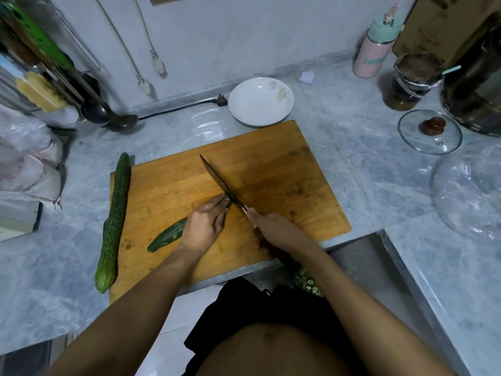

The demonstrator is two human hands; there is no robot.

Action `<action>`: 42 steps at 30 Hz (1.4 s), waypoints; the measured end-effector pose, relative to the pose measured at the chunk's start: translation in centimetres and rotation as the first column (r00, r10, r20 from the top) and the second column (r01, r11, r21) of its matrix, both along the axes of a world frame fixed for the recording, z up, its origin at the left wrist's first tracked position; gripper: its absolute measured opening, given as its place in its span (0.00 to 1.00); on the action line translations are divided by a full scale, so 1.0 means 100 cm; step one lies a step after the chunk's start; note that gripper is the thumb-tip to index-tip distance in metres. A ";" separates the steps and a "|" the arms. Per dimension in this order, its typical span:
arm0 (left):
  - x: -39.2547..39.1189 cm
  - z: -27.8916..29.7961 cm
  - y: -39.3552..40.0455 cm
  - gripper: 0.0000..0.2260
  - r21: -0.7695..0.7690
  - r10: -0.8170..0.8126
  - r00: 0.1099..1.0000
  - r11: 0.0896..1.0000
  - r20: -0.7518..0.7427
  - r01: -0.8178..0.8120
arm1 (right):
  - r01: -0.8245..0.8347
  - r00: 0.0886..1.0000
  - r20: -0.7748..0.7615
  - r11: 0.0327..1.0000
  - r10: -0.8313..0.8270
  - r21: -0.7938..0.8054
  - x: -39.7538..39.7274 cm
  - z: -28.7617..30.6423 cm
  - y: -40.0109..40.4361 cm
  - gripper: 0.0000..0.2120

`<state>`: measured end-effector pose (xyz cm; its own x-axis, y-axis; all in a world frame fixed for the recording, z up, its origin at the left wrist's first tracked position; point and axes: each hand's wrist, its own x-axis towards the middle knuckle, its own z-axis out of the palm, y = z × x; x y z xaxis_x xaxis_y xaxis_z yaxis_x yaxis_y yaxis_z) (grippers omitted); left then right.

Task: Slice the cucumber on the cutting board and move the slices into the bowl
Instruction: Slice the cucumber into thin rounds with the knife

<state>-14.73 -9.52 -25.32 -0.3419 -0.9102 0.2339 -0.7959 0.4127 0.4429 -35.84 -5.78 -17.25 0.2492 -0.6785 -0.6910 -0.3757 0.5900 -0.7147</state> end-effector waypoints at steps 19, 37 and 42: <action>-0.004 -0.006 0.005 0.12 -0.023 0.007 0.999 1.000 0.042 -0.006 | -0.212 0.957 -0.266 0.911 0.119 -0.353 -0.004 0.017 0.034 0.31; -0.007 -0.001 0.005 0.12 0.015 0.029 0.999 0.999 0.014 -0.030 | -0.162 0.970 -0.224 0.940 0.096 -0.300 0.018 -0.003 0.006 0.32; -0.003 0.002 0.004 0.13 0.077 0.062 0.998 0.995 0.004 -0.062 | -0.165 0.967 -0.243 0.922 0.080 -0.351 0.022 -0.009 0.014 0.31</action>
<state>-15.04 -9.09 -25.17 -0.2847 -0.9449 0.1617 -0.8199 0.3274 0.4697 -33.65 -4.33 -18.18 0.2175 -0.8675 -0.4474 -0.6002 0.2425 -0.7622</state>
